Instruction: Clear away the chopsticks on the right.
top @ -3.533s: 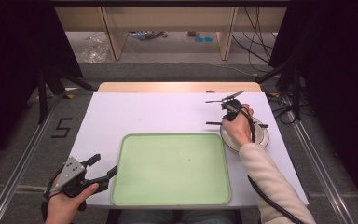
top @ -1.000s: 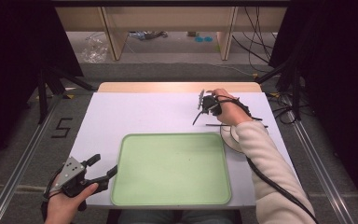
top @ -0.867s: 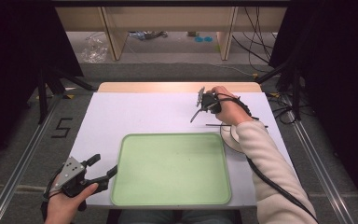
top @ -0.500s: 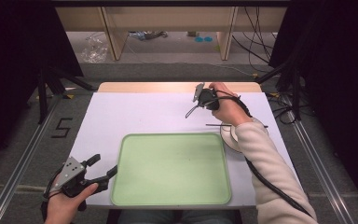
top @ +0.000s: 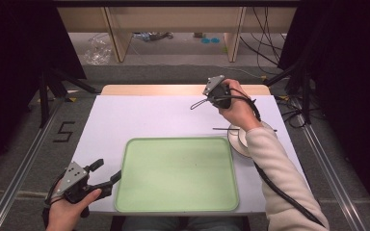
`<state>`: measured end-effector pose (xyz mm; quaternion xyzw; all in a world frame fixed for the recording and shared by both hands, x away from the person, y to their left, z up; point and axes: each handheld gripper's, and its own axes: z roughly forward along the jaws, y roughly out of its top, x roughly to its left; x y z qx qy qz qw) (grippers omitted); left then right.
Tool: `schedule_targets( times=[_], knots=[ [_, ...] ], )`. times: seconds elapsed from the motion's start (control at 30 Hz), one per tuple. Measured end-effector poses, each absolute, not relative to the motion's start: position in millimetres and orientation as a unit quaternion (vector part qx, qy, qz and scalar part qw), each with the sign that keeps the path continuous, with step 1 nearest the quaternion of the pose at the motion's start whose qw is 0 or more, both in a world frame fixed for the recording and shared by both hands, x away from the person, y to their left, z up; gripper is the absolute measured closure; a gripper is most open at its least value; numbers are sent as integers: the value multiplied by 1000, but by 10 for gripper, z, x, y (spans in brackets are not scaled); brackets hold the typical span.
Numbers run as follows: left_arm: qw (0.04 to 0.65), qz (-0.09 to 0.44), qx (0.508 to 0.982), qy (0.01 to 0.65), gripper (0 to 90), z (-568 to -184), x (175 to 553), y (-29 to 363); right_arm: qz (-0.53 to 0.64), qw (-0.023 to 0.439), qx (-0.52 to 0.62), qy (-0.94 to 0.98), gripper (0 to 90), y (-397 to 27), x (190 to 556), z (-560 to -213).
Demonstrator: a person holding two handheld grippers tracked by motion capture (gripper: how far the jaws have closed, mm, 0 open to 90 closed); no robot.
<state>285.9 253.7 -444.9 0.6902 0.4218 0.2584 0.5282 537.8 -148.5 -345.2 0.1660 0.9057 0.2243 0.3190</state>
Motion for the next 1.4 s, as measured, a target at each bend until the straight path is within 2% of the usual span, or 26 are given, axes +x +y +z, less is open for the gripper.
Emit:
schedule_targets(
  times=[0.23, 0.4, 0.6, 0.7, 0.87, 1.4],
  knots=[
    [529, 254, 690, 423, 216, -4450, 2854, 2531, 263, 306, 199, 893, 880, -1516, 5352, -3353],
    [530, 259, 690, 419, 216, -4449, 2860, 2536, 303, 280, 239, 879, 880, -1549, 5332, -3291],
    [529, 259, 690, 422, 216, -4448, 2860, 2537, 330, 289, 255, 862, 880, -1586, 5314, -3220],
    [524, 282, 695, 404, 216, -4439, 2890, 2566, 338, 297, 254, 856, 880, -1599, 5305, -3182],
    [529, 259, 689, 422, 216, -4448, 2859, 2537, 370, 312, 257, 836, 881, -1623, 5257, -3074],
    [528, 259, 690, 422, 216, -4448, 2859, 2536, 415, 294, 337, 793, 881, -1681, 5115, -2888]
  ],
)
